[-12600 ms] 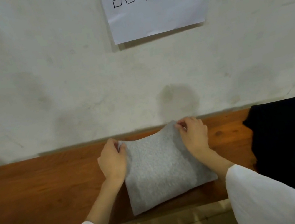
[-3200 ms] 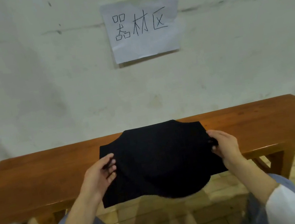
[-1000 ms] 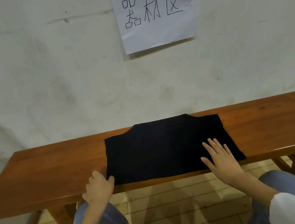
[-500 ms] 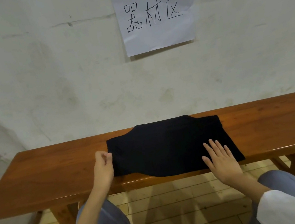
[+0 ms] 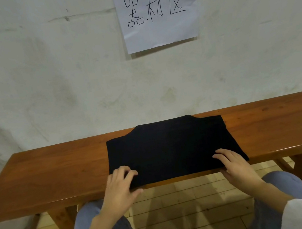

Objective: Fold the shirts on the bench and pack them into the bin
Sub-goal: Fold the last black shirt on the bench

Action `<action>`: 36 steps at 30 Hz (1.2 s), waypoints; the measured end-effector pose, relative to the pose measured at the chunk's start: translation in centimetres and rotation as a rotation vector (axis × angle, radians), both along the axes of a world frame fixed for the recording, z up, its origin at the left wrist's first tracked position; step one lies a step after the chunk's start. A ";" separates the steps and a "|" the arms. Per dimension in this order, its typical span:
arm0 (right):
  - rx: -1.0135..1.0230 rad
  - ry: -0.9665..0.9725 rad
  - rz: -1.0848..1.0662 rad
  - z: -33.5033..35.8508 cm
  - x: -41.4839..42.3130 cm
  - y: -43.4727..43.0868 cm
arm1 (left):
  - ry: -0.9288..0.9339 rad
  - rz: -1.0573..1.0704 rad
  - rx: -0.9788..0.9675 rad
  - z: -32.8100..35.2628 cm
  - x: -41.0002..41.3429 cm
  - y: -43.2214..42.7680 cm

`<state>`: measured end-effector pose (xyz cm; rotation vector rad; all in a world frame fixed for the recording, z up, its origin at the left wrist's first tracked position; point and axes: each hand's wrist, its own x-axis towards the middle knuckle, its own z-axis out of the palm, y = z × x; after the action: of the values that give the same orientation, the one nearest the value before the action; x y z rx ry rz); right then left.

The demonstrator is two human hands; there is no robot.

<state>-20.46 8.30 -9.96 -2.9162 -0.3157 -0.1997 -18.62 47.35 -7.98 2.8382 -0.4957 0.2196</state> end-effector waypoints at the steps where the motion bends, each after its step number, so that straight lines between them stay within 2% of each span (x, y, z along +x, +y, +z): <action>1: 0.049 -0.029 -0.022 -0.2 0.1 -0.2 | 0.048 -0.023 0.036 -0.2 0.2 -0.4; 3: 0.099 -0.091 -0.030 -0.1 0.1 -0.5 | 0.042 -0.026 0.061 -0.5 0.7 -0.8; 6: 0.111 -0.188 -0.007 -0.7 -0.1 -0.7 | -0.014 -0.034 -0.019 -0.2 0.7 -0.9; 9: 0.174 -0.168 -0.058 -0.2 0.0 -0.5 | -0.031 -0.014 -0.075 0.5 0.2 -0.9; 12: 0.335 -0.144 -0.195 1.8 0.1 0.5 | 0.061 0.068 -0.125 1.8 0.4 -1.1; 14: 0.426 -0.247 -0.237 3.3 0.0 1.0 | 0.097 0.117 -0.159 2.7 0.6 -1.4; 18: 0.574 -0.429 -0.238 6.2 -1.1 1.4 | -0.007 0.246 -0.247 5.0 -0.7 -1.9; 23: 0.603 -0.561 -0.239 8.7 -2.4 0.4 | -0.197 0.425 -0.381 8.4 -2.4 -1.9; 29: 0.603 -0.618 -0.227 10.1 -3.6 0.0 | -0.273 0.409 -0.367 10.0 -3.6 -2.2; 36: 0.690 -0.574 -0.212 10.4 -2.6 -0.3 | -0.298 0.386 -0.395 10.3 -3.3 -2.4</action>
<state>-23.06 8.00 0.40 -2.1490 -0.0007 -0.9687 -21.89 44.97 2.27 2.4898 0.0519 0.7322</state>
